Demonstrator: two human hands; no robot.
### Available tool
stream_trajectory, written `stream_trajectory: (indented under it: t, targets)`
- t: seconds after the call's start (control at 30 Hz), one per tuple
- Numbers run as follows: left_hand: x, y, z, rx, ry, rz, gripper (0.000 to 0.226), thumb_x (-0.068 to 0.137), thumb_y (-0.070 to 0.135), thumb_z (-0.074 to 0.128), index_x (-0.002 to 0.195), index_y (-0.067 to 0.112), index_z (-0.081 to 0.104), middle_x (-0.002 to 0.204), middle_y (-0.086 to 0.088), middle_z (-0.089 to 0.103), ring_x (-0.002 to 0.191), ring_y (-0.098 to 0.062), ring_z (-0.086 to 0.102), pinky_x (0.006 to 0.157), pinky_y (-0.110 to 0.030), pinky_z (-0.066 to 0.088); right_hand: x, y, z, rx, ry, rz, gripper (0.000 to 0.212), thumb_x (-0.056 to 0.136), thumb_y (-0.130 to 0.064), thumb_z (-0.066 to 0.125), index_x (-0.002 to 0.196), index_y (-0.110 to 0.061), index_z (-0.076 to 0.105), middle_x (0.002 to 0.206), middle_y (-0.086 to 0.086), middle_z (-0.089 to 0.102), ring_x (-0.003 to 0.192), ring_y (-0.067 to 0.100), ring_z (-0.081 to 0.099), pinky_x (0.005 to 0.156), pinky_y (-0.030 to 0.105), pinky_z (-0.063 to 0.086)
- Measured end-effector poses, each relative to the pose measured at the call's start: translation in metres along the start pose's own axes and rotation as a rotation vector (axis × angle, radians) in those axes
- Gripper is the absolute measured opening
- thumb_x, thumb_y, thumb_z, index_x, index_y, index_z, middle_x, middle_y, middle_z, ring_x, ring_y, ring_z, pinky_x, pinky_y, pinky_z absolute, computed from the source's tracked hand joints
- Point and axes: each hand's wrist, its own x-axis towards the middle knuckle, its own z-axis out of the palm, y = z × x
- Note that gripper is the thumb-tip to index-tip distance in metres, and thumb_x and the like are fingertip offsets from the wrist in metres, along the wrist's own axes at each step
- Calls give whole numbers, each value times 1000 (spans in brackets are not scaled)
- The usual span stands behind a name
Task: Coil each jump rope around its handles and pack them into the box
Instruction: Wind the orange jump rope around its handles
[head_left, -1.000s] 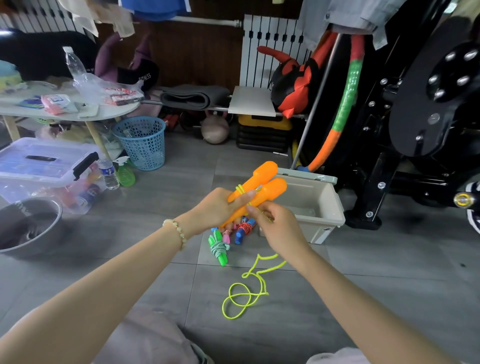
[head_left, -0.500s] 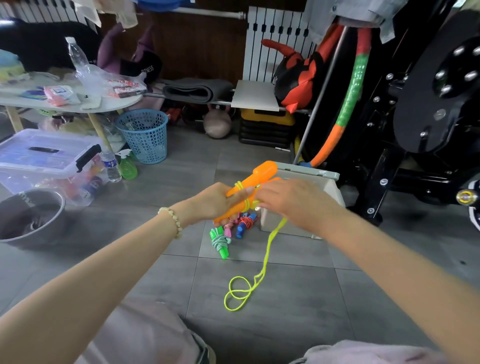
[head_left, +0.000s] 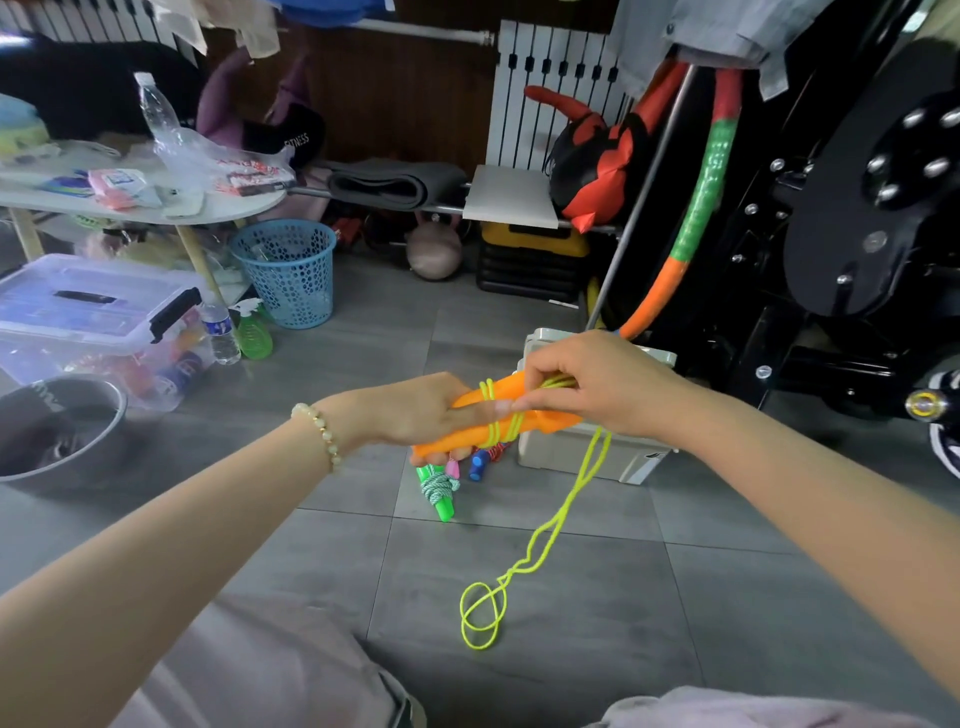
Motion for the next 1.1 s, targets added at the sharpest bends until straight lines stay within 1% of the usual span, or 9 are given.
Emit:
stream_trajectory:
  t: [0.1, 0.2, 0.43, 0.57, 0.63, 0.73, 0.83, 0.93, 1.1]
  targets:
    - [-1, -3, 0, -12, -29, 1, 46, 95, 45, 46, 62, 14, 54, 50, 5, 57, 41, -13, 49, 41, -19, 41, 1, -4, -9, 91, -143, 52, 15, 87, -36, 61, 77, -25, 60, 64, -10, 51, 61, 0, 46, 54, 17, 33]
    - [-2, -3, 2, 14, -30, 12, 42, 94, 43, 50, 62, 16, 56, 52, 3, 57, 42, -17, 49, 40, -19, 41, 1, -8, -18, 20, -255, 42, 12, 91, -31, 57, 83, -23, 60, 66, -13, 51, 61, -5, 47, 57, 13, 35]
    - [-1, 21, -2, 233, 22, 74, 52, 90, 47, 56, 69, -1, 56, 49, -4, 55, 35, -15, 46, 38, -18, 39, 4, -18, -24, -283, -61, -69, 26, 83, -47, 63, 82, -21, 66, 75, -5, 62, 68, 9, 45, 63, 32, 37]
    - [-4, 29, -2, 391, 84, 78, 54, 86, 52, 58, 72, 0, 57, 54, -8, 56, 34, -12, 42, 40, -19, 37, 2, -14, -28, 4, -87, -25, 37, 74, -47, 72, 56, -18, 57, 50, -4, 47, 50, 11, 38, 50, 25, 28]
    - [-4, 31, -1, 485, 132, 95, 59, 85, 56, 57, 70, -1, 56, 52, -5, 53, 35, -10, 40, 47, -24, 39, 3, -14, -29, 131, -158, 29, 35, 74, -45, 73, 54, -20, 57, 47, -8, 45, 49, 8, 37, 50, 23, 29]
    - [-5, 26, -5, 526, 147, 94, 63, 84, 60, 55, 71, -1, 57, 50, -4, 52, 41, -10, 41, 58, -32, 43, 3, -14, -33, 177, -293, 45, 19, 79, -36, 71, 73, -19, 67, 64, -8, 61, 60, 12, 52, 60, 29, 43]
    - [-11, 22, -8, 432, 125, 82, 57, 85, 56, 56, 72, 0, 59, 48, -1, 55, 37, -8, 44, 47, -18, 39, 1, -13, -37, 210, -247, 14, 13, 83, -25, 70, 91, -15, 68, 89, 5, 70, 85, 24, 63, 79, 43, 51]
    - [-14, 26, -8, 389, 113, 109, 54, 87, 52, 56, 74, 0, 59, 47, 0, 54, 34, -8, 43, 42, -14, 36, 4, -17, -39, 204, -158, -28, 17, 82, -28, 70, 84, -12, 68, 85, 10, 70, 79, 23, 62, 73, 37, 49]
    - [-15, 32, -4, 506, 147, 152, 58, 84, 59, 52, 72, 3, 59, 51, -1, 53, 44, -9, 45, 49, -24, 38, 6, -13, -36, 417, -257, 64, 40, 67, -50, 69, 61, -13, 55, 68, 15, 55, 62, 17, 45, 59, 30, 39]
